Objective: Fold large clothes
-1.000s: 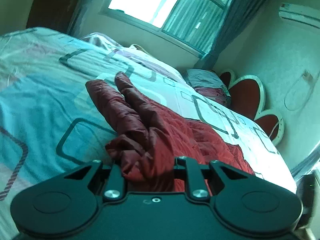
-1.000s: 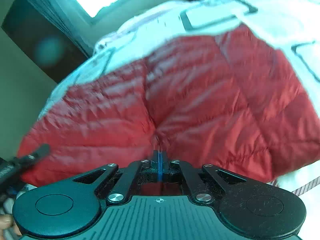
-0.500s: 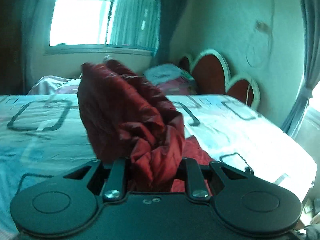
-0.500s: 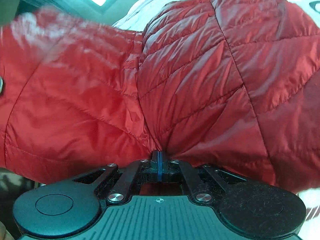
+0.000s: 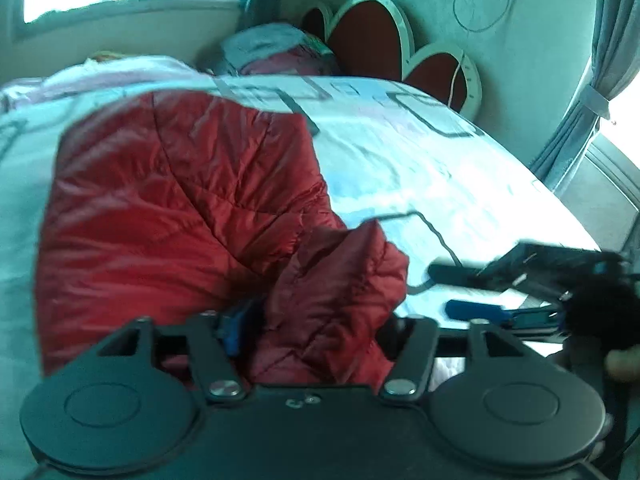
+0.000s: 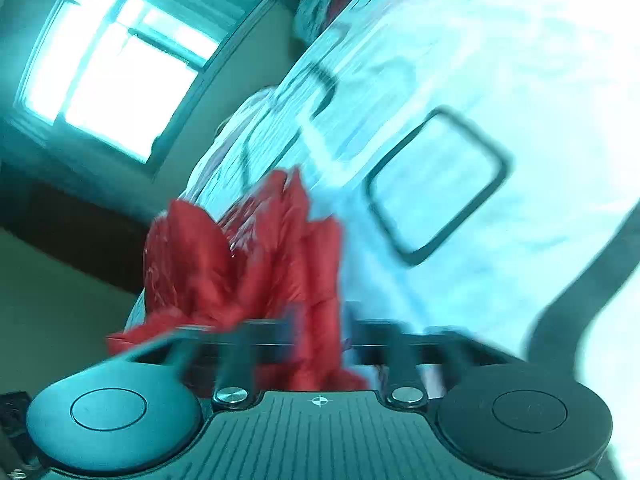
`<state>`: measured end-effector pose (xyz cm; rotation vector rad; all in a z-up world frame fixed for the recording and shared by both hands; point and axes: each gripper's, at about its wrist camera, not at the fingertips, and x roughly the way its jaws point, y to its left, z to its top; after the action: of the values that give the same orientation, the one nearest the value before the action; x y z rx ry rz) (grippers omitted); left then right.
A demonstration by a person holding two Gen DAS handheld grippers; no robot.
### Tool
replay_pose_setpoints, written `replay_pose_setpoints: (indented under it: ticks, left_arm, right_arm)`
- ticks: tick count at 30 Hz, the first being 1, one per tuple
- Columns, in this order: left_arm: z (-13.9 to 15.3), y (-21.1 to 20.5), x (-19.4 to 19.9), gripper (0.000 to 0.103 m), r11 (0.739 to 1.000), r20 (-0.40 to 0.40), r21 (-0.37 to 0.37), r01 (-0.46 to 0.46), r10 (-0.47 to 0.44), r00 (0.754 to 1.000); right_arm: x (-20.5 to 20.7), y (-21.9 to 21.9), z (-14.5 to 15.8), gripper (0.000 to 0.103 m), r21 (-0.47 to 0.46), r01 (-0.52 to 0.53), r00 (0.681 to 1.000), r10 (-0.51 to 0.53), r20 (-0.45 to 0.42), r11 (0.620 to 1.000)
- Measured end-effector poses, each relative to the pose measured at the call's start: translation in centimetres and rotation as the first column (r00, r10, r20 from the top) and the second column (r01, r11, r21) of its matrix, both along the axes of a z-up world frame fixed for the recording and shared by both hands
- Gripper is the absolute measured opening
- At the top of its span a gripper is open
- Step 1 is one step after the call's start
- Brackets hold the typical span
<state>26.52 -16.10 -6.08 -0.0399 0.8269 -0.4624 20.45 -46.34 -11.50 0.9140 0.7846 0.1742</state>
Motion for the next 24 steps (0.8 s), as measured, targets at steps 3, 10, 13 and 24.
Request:
replay_pose_setpoints:
  ticks: [3, 10, 13, 24]
  left_arm:
    - [-0.9, 0.0, 0.5, 0.073, 0.999, -0.041, -0.021, 0.036, -0.036, 0.999]
    - [2.9, 2.8, -2.0, 0.086, 0.984, -0.054, -0.169, 0.050, -0.060, 0.997]
    - [5.0, 5.7, -4.3, 0.079, 0.968, 0.012, -0.249, 0.016, -0.013, 1.000]
    - [1.3, 9.7, -2.3, 0.052, 0.988, -0.066, -0.133, -0.081, 0.073, 0.995]
  right_arm:
    - [0.0, -1.0, 0.3, 0.065, 0.004, -0.022, 1.000, 0.022, 0.005, 1.000]
    - [1.7, 0.2, 1.6, 0.065, 0.044, -0.088, 0.995, 0.085, 0.060, 0.995]
    - [2.4, 0.7, 2.9, 0.065, 0.056, -0.138, 0.987, 0.133, 0.094, 0.989]
    - [2.2, 9.1, 5.4, 0.043, -0.283, -0.449, 0.875, 0.481, 0.052, 0.847]
